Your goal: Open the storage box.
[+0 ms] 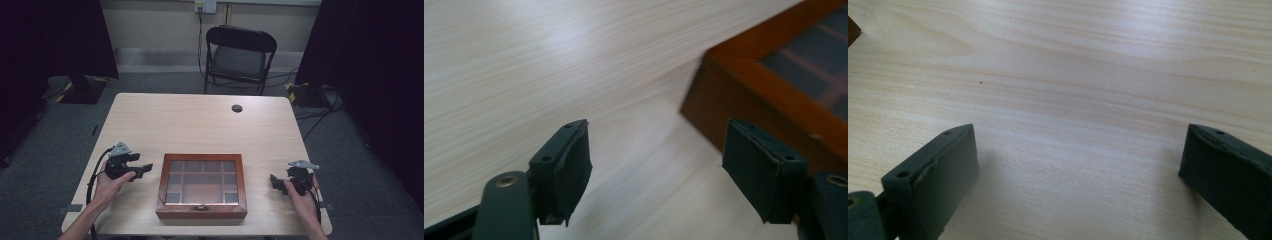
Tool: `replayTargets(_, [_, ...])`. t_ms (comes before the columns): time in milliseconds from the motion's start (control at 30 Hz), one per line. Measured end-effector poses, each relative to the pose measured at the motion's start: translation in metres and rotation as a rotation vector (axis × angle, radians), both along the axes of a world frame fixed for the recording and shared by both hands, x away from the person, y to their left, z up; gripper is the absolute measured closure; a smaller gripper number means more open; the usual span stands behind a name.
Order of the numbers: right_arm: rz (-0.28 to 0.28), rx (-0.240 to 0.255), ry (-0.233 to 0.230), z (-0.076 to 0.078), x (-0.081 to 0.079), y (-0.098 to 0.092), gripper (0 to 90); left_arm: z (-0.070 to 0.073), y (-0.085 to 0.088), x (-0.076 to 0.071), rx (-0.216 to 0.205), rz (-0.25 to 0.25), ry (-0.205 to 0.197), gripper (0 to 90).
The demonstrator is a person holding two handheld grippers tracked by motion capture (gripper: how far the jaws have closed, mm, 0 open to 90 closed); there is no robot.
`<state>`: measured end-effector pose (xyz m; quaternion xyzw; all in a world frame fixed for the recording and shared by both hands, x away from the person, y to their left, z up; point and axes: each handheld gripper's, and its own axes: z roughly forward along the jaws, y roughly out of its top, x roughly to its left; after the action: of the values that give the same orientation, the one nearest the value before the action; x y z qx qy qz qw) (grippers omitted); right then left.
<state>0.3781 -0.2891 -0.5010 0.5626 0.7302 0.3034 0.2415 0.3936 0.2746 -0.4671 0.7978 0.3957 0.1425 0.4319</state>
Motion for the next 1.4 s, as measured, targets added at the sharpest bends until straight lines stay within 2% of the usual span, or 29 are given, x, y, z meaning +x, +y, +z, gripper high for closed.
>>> replayTargets(133, [0.0, 0.0, 0.0, 0.0, 0.0, 0.0, 1.3, 0.005, -0.008, -0.004, 0.002, -0.03, -0.018, 26.2])
replayTargets(167, [0.001, 0.0, 0.001, 0.0, 0.0, 0.0, 1.3, 0.008, -0.013, -0.007, -0.015, -0.042, -0.026, 26.9])
replayTargets(267, [0.006, 0.0, 0.0, 0.0, 0.0, 0.0, 1.3, 0.013, -0.018, -0.011, -0.017, -0.051, -0.038, 30.7])
replayTargets(400, [0.008, 0.001, 0.0, 0.0, 0.0, 0.0, 1.3, 0.015, -0.023, -0.014, -0.018, -0.07, -0.045, 30.7])
replayTargets(533, [0.009, 0.001, 0.0, 0.0, 0.001, 0.0, 1.3, 0.018, -0.032, -0.019, -0.039, -0.096, -0.043, 31.5])
replayTargets(667, [0.008, 0.001, 0.001, 0.0, 0.001, 0.0, 1.3, 0.024, -0.046, -0.028, -0.039, -0.151, -0.061, 32.5])
replayTargets(733, [0.01, 0.002, 0.001, 0.0, 0.001, 0.0, 1.3, 0.025, -0.049, -0.029, -0.044, -0.156, -0.063, 33.2])
replayTargets(867, [0.01, 0.002, 0.001, 0.0, 0.001, 0.0, 1.3, 0.025, -0.061, -0.033, -0.074, -0.209, -0.032, 38.4])
replayTargets(900, [0.01, 0.002, 0.001, 0.0, 0.001, 0.0, 1.3, 0.026, -0.065, -0.035, -0.094, -0.223, -0.017, 39.2])
replayTargets(967, [0.01, 0.002, 0.001, 0.0, 0.001, 0.0, 1.3, 0.028, -0.071, -0.037, -0.108, -0.247, -0.015, 40.8])
replayTargets(1067, [0.01, 0.002, 0.001, 0.0, 0.001, 0.0, 1.3, 0.029, -0.076, -0.04, -0.116, -0.274, -0.01, 42.2])
replayTargets(1100, [0.01, 0.002, 0.001, 0.0, 0.001, 0.0, 1.3, 0.031, -0.084, -0.041, -0.108, -0.324, 0.017, 42.7])
replayTargets(1133, [0.01, 0.002, 0.001, 0.0, 0.001, 0.0, 1.3, 0.031, -0.084, -0.041, -0.108, -0.324, 0.017, 43.1])
replayTargets(1167, [0.01, 0.001, 0.001, 0.0, 0.001, 0.0, 1.3, 0.033, -0.092, -0.043, -0.098, -0.348, 0.022, 45.5])
replayTargets(1267, [0.009, 0.001, 0.001, 0.0, 0.001, 0.001, 1.3, 0.038, -0.101, -0.047, -0.121, -0.39, 0.015, 52.1])
replayTargets(1333, [0.008, 0.002, 0.002, 0.0, 0.001, 0.001, 1.3, 0.039, -0.104, -0.049, -0.132, -0.4, 0.016, 55.3])
replayTargets(1400, [0.009, 0.001, 0.002, 0.0, 0.001, 0.001, 1.3, 0.039, -0.114, -0.056, -0.146, -0.442, 0.039, 57.1])
